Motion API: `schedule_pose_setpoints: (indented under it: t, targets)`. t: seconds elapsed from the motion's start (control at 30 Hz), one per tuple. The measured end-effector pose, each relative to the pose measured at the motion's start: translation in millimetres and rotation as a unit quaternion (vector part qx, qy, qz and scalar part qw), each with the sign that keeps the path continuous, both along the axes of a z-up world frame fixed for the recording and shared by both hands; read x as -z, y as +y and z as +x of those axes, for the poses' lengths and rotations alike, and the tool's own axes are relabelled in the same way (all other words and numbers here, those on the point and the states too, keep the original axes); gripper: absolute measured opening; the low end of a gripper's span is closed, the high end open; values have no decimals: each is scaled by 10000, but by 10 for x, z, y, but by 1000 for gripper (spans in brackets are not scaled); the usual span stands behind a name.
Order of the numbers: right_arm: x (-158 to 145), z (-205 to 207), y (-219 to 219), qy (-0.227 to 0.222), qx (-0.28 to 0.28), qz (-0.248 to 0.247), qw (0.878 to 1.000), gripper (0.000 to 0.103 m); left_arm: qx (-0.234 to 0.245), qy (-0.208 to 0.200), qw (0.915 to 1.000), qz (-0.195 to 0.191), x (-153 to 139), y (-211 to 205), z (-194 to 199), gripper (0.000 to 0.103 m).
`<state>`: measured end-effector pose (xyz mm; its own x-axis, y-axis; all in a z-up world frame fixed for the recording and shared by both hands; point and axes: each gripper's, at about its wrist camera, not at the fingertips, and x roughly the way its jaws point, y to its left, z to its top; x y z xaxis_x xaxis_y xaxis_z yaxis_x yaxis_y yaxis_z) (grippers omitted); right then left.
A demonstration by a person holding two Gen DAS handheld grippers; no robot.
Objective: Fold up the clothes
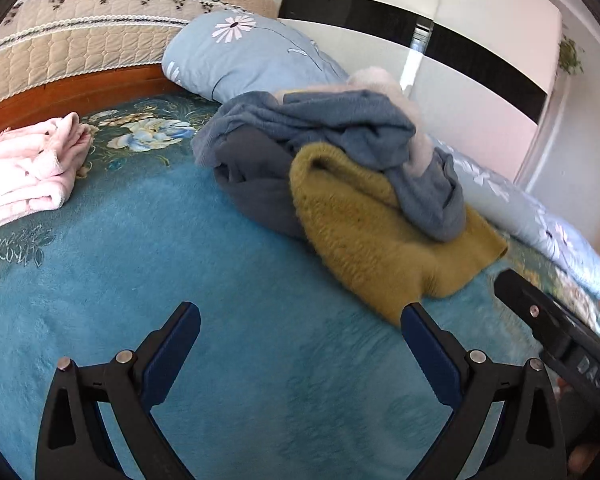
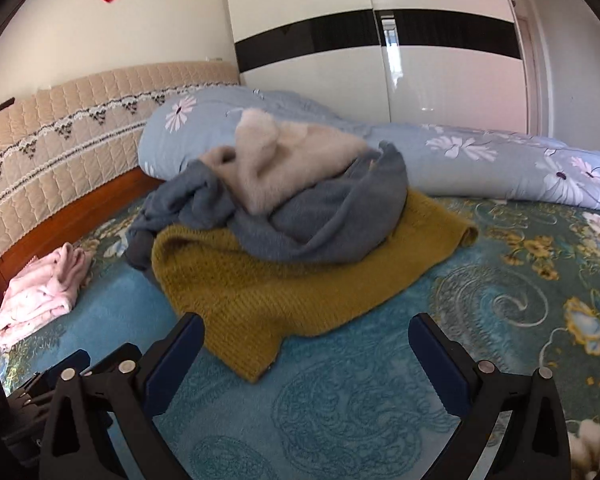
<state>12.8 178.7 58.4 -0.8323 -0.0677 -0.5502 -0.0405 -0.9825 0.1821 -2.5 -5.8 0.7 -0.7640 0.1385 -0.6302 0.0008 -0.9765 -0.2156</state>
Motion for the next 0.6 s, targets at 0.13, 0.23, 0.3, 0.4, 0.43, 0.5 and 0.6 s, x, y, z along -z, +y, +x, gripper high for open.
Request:
schedule_pose_setpoints:
  t: [0.13, 0.23, 0.3, 0.4, 0.43, 0.5, 0.6]
  targets:
    - [7, 13, -31, 159, -88, 208, 9996, 103, -74, 107, 9996, 248, -15, -120, -51, 100]
    - [70, 2, -114, 316, -31, 282, 9991, 103, -102, 231, 9990, 356, -4, -223, -63, 100]
    - [162, -69, -276, 324, -14, 431, 9985, 103, -133, 213, 9992, 308, 69, -203, -55, 100]
    - [122, 352, -5, 504, 37, 689, 9963, 103, -96, 207, 9997, 97, 19, -139, -86, 100]
    - [144, 513, -122, 538, 43, 801, 9953, 103, -74, 244, 9997, 32, 40, -130, -124, 100]
    - [227, 625, -239, 530, 91, 884, 9946, 103, -20, 335, 9993, -149, 8, -82, -136, 100]
    - [453, 169, -399, 149, 174, 722, 9971, 103, 81, 412, 9986, -324, -27, -21, -186, 100]
